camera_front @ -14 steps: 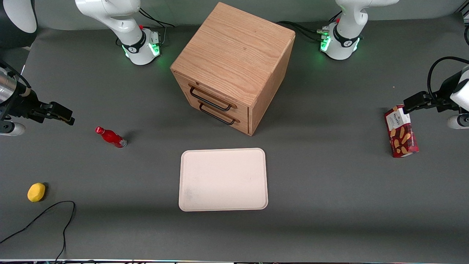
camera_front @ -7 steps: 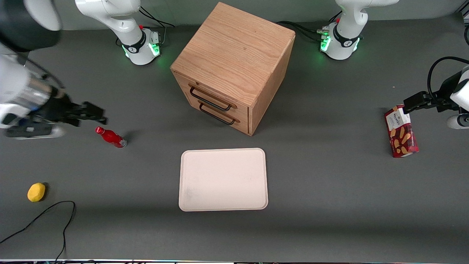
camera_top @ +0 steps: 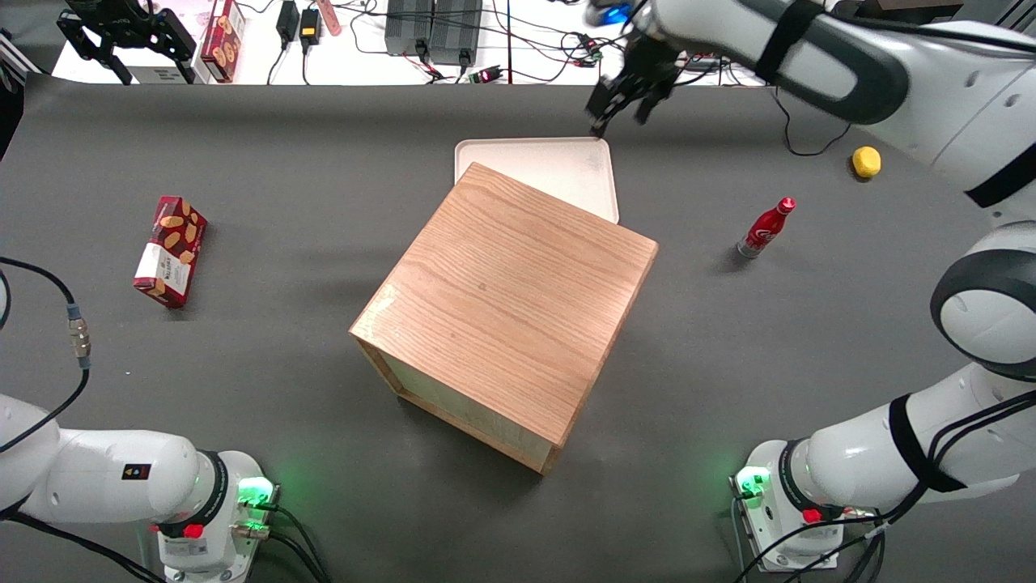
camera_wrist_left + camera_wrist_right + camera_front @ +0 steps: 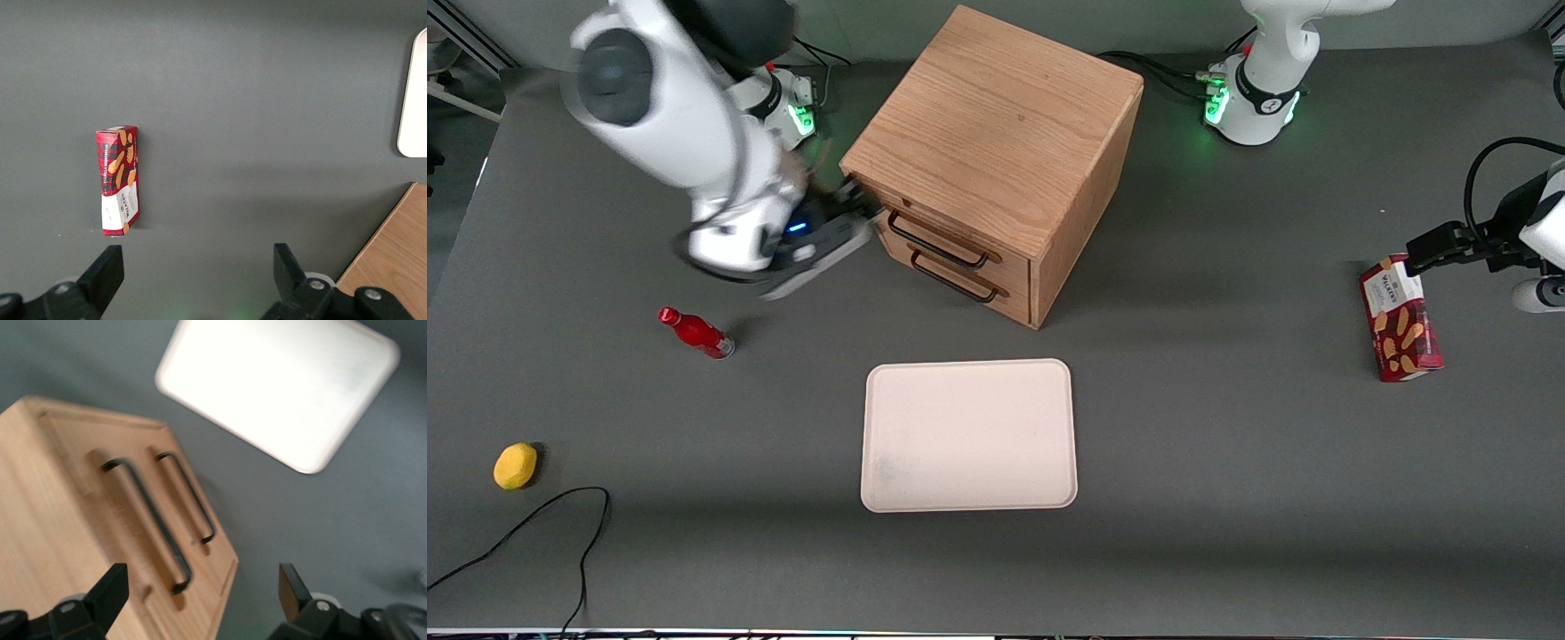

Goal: Open upper drawer
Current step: 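Move the right gripper toward the upper drawer's black handle, then hook the right gripper onto the upper drawer's black handle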

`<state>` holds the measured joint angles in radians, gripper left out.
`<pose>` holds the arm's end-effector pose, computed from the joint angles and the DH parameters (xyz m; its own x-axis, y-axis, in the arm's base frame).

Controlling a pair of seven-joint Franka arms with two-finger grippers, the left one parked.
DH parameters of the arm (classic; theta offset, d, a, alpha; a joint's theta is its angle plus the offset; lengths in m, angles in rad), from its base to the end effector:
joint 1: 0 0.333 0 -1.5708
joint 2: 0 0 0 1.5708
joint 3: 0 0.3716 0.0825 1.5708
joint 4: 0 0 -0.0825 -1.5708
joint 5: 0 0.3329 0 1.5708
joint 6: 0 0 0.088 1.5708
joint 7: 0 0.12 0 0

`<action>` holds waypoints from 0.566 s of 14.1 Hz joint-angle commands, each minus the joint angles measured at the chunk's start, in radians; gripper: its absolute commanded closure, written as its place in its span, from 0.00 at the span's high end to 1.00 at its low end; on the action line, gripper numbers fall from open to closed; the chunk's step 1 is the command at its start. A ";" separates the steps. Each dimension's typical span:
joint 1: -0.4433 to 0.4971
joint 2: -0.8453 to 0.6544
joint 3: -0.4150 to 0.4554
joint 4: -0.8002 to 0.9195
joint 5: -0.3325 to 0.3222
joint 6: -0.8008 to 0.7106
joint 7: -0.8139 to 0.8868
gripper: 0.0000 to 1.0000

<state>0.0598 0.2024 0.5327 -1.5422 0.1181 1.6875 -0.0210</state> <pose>0.4849 0.3033 0.5958 0.8287 0.5590 -0.0271 0.5409 -0.8124 -0.2180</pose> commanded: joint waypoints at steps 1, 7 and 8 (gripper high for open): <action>0.002 0.054 0.041 0.022 0.011 -0.014 -0.114 1.00; 0.023 0.109 0.050 -0.091 -0.012 0.081 -0.201 1.00; 0.023 0.109 0.052 -0.113 -0.012 0.107 -0.201 1.00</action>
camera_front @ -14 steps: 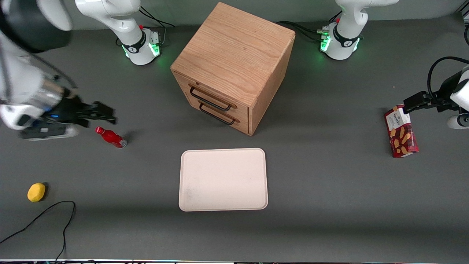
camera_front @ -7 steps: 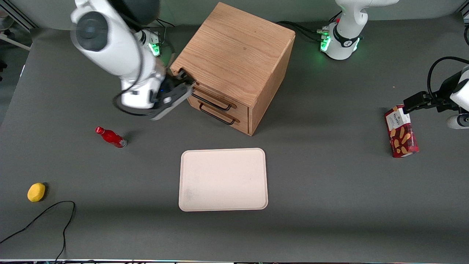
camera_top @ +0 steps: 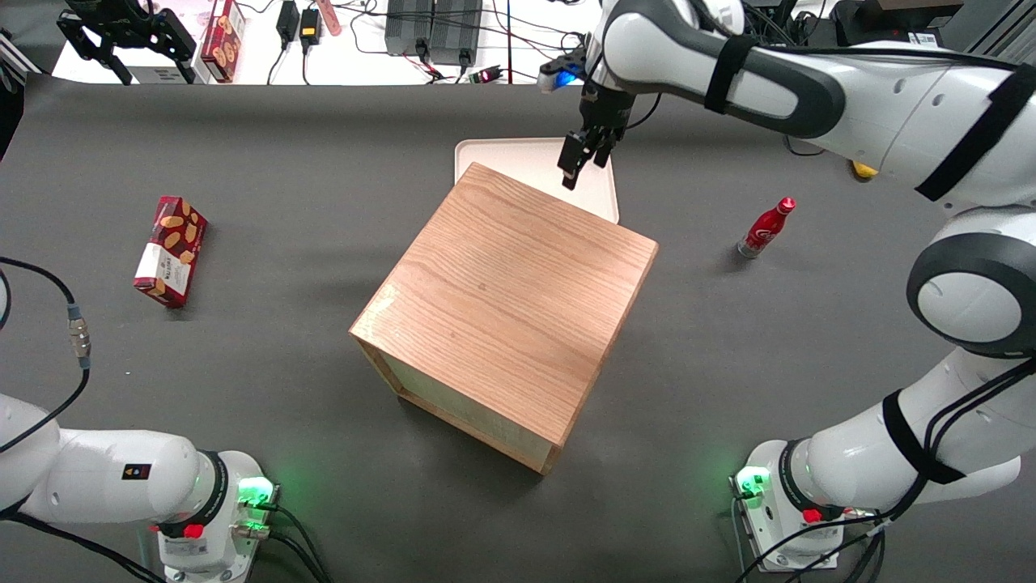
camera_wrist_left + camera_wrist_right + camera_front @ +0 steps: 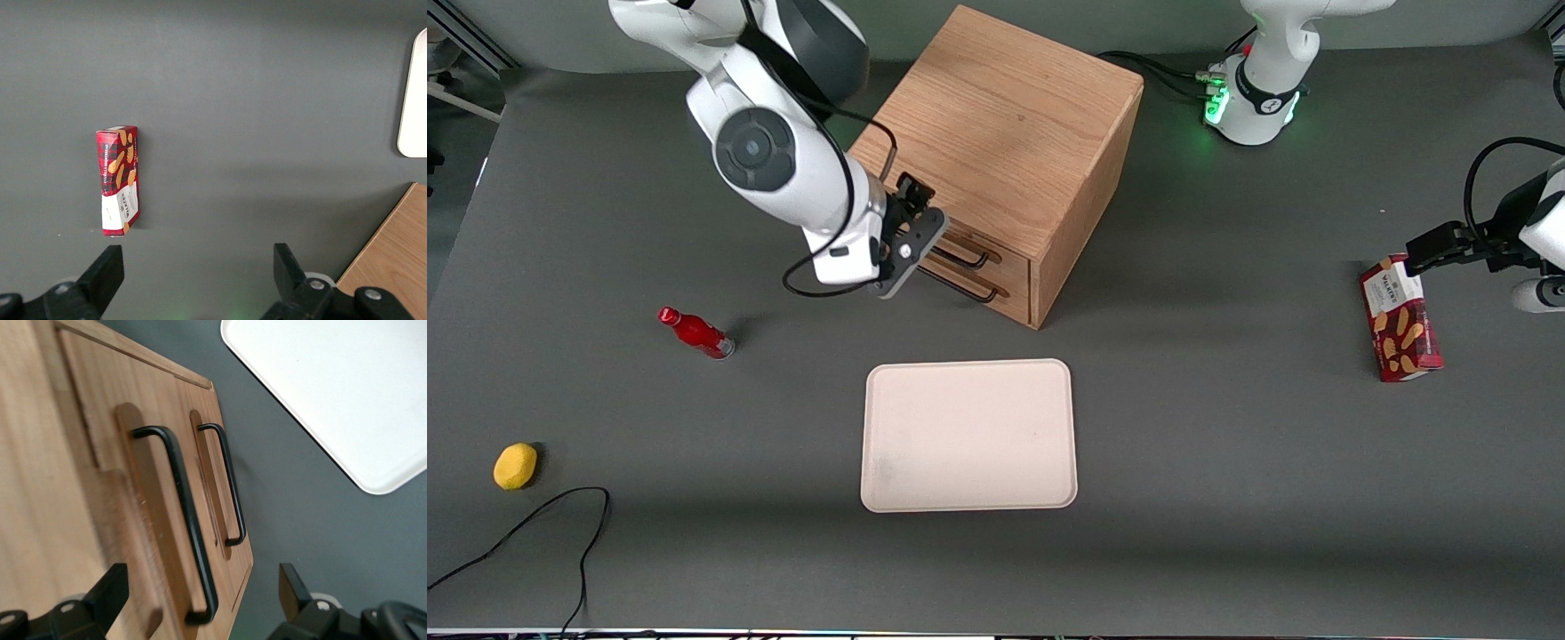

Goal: Open upper drawer
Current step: 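Hook the right gripper onto the upper drawer's black handle, then pull the handle outward with the right gripper, sliding the drawer open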

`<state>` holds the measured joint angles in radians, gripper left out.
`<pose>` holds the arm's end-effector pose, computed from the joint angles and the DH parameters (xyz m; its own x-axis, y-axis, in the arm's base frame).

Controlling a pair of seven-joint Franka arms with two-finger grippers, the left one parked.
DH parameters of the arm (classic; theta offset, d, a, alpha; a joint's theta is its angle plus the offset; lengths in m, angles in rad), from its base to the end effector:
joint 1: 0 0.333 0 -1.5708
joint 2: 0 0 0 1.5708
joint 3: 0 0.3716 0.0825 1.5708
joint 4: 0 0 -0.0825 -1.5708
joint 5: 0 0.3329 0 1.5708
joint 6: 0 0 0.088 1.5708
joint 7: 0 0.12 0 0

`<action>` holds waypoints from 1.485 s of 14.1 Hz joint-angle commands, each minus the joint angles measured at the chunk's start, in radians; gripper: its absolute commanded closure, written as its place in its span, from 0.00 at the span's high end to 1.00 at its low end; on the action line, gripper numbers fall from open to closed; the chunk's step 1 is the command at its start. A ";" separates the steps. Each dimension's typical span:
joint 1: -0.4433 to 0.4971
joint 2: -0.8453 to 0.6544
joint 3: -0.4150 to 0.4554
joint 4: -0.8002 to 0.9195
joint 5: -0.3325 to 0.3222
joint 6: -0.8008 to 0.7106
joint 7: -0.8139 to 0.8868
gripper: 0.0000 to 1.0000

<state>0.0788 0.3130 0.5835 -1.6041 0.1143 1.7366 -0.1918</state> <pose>0.4861 0.3363 0.5211 0.6741 0.7345 -0.0782 0.6877 -0.6628 -0.2964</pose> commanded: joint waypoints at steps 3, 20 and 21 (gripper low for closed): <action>0.004 -0.002 -0.001 -0.091 -0.030 0.112 -0.064 1.00; -0.001 0.040 -0.117 -0.146 -0.125 0.310 -0.193 1.00; -0.001 0.044 -0.140 -0.126 -0.125 0.311 -0.216 1.00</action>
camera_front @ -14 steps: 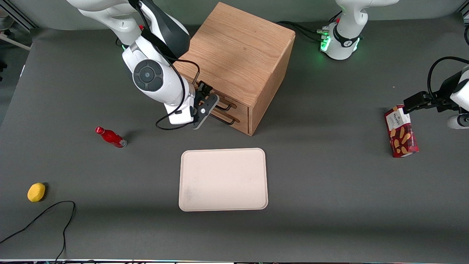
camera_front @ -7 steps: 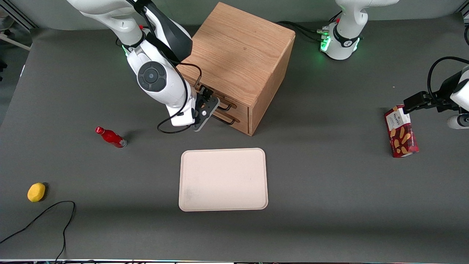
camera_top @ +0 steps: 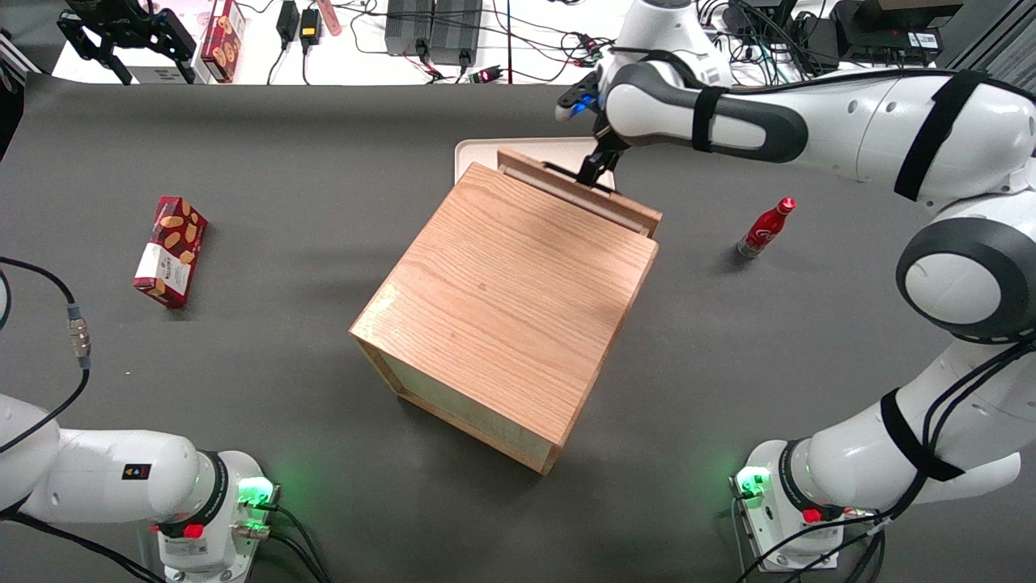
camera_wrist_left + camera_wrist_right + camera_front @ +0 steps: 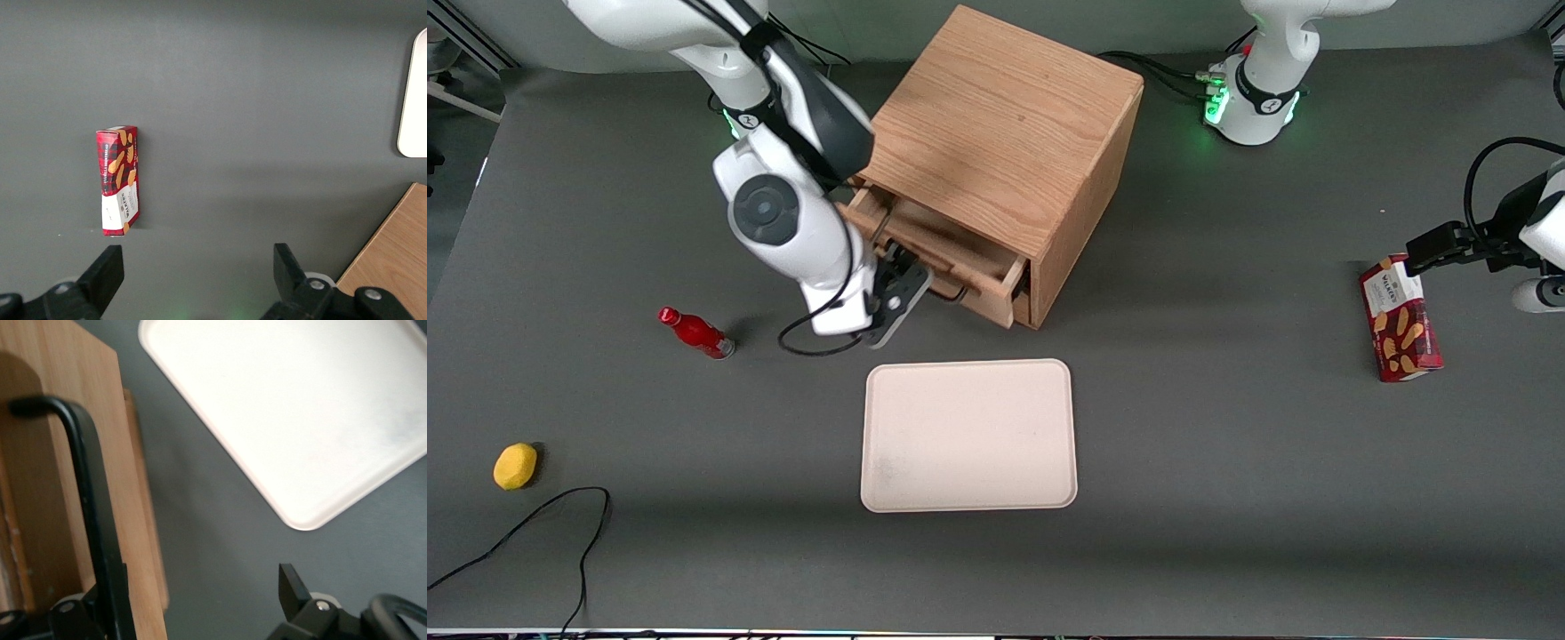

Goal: Open upper drawer
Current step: 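Pull the handle outward with the right gripper, sliding the drawer open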

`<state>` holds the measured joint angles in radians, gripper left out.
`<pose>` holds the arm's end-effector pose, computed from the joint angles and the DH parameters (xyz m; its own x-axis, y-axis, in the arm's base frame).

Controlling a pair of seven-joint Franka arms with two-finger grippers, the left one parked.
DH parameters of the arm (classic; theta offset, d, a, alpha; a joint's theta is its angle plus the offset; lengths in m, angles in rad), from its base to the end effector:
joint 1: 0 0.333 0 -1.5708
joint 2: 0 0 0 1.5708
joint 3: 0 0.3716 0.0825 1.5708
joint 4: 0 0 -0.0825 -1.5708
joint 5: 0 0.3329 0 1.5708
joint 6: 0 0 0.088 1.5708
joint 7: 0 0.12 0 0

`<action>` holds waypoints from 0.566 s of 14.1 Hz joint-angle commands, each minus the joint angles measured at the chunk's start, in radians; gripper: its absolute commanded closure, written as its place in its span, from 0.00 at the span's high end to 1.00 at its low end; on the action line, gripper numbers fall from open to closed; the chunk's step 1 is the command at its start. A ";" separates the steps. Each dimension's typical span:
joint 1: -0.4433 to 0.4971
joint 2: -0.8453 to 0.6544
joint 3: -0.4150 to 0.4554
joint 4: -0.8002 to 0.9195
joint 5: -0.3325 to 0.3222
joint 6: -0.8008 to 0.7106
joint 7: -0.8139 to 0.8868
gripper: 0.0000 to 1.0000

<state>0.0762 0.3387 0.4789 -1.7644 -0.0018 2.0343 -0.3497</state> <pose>0.5315 0.2909 0.4527 0.6347 0.7725 0.0213 0.7656 -0.6248 -0.1535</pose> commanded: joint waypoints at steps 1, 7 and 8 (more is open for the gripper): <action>0.002 0.026 -0.060 0.046 -0.006 0.015 -0.077 1.00; 0.000 0.060 -0.146 0.109 -0.001 0.072 -0.121 1.00; 0.000 0.062 -0.158 0.109 0.000 0.093 -0.121 1.00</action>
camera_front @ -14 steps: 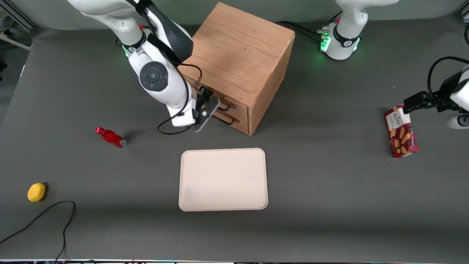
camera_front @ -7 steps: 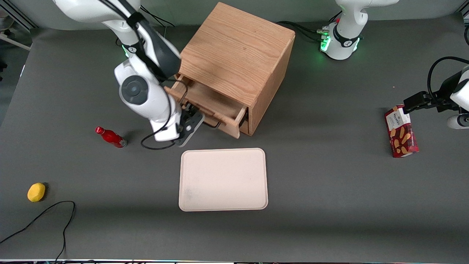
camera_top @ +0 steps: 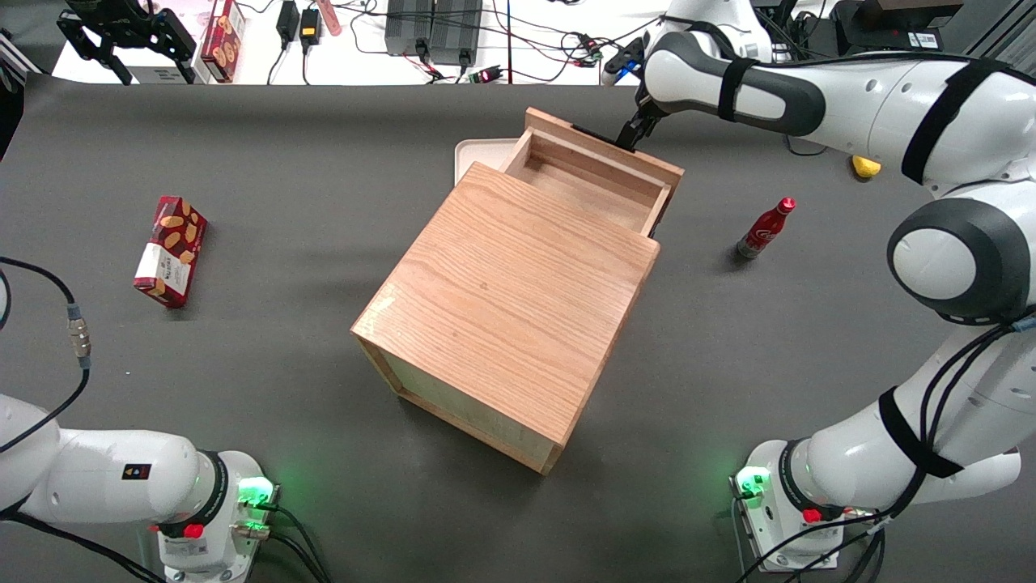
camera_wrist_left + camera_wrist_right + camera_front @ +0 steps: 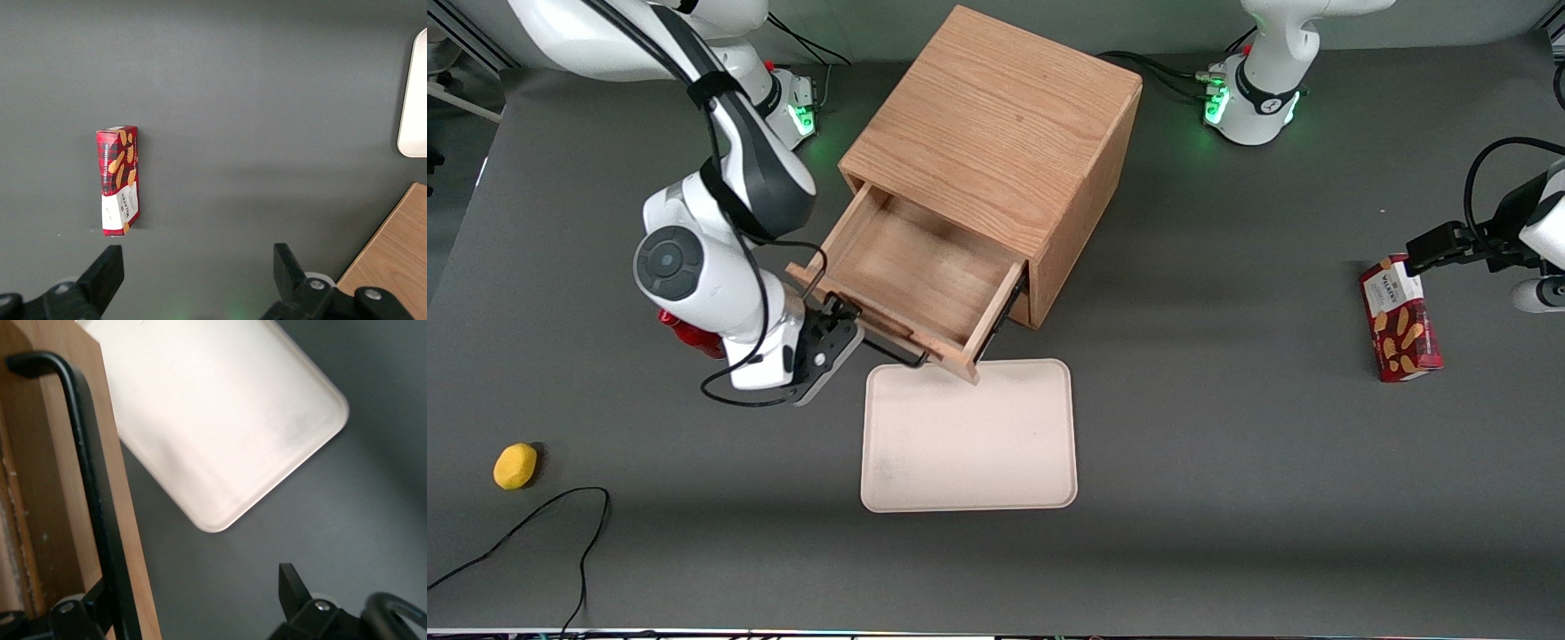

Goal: Open upper drawer
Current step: 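Pull the handle outward with the right gripper, sliding the drawer open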

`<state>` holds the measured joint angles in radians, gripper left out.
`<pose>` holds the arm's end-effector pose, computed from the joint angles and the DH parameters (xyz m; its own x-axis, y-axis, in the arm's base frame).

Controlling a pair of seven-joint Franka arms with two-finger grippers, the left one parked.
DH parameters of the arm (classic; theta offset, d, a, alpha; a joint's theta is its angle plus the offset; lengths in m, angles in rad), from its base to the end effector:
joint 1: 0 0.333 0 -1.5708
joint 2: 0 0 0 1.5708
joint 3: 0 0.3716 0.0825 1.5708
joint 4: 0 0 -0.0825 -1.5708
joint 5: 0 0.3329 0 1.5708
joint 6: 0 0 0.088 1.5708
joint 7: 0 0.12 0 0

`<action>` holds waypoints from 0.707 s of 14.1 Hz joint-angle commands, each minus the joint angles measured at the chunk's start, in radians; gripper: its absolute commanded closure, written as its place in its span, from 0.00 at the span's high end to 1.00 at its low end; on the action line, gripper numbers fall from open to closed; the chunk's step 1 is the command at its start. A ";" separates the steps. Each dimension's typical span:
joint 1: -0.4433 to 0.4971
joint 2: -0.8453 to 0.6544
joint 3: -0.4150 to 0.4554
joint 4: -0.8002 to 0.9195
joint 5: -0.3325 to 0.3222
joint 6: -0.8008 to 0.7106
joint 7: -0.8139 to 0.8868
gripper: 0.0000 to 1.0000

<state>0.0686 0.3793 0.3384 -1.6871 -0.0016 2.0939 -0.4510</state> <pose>0.5946 0.2241 0.4559 0.6724 0.7340 0.0952 0.7402 -0.6665 -0.0889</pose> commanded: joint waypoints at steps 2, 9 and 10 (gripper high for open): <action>0.008 0.021 -0.025 0.033 0.000 0.055 -0.020 1.00; 0.007 0.032 -0.067 0.047 0.006 0.069 -0.020 1.00; 0.007 0.032 -0.070 0.047 0.006 0.069 -0.020 1.00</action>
<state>0.0688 0.3963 0.2860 -1.6654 0.0003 2.1569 -0.4514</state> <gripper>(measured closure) 0.000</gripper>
